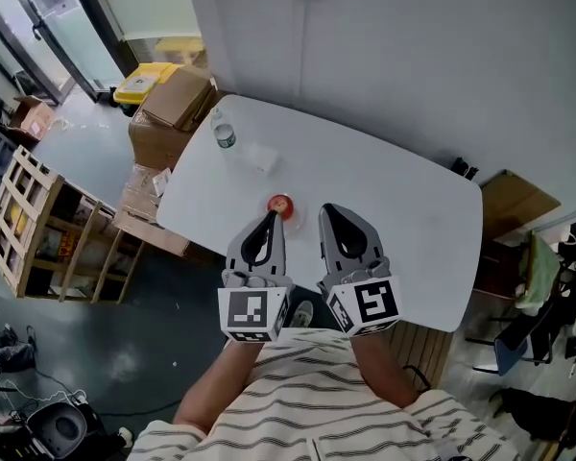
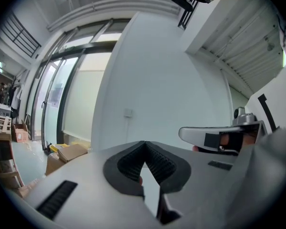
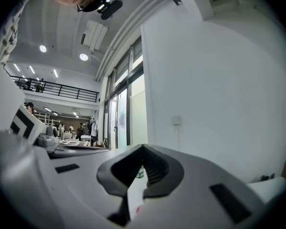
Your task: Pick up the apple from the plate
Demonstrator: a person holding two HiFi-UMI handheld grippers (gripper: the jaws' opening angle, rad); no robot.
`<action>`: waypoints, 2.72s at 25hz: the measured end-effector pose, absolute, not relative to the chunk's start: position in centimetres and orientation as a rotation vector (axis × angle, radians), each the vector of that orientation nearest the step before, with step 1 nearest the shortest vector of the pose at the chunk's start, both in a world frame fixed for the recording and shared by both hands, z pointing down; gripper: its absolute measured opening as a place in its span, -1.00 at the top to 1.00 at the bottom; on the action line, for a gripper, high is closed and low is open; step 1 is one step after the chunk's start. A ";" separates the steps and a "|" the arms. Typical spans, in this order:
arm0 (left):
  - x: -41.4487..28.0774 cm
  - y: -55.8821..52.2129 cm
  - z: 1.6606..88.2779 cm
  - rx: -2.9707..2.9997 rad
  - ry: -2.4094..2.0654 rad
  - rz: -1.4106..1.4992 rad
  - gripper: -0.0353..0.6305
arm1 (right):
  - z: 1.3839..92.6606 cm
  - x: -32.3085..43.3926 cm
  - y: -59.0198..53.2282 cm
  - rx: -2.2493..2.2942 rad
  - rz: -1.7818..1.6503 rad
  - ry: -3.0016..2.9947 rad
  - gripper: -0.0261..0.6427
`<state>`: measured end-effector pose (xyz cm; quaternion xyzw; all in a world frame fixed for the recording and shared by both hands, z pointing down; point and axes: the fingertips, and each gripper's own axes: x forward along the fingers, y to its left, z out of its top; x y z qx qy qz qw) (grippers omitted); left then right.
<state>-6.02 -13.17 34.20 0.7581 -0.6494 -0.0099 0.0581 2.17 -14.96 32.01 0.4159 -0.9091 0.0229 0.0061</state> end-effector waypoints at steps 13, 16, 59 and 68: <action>-7.9 -16.9 39.9 2.352 -1.837 0.111 0.88 | 38.7 -0.6 -17.5 1.306 0.193 -2.747 0.89; -8.2 -17.2 41.4 2.345 -1.812 0.145 0.88 | 40.7 -0.4 -17.9 1.329 0.247 -2.702 0.88; -7.9 -20.3 62.9 2.200 -1.552 0.566 0.28 | 54.0 0.6 -18.9 1.306 0.522 -2.443 0.89; -7.2 -20.9 65.7 2.166 -1.510 0.635 0.05 | 54.5 1.6 -19.4 1.314 0.535 -2.428 0.89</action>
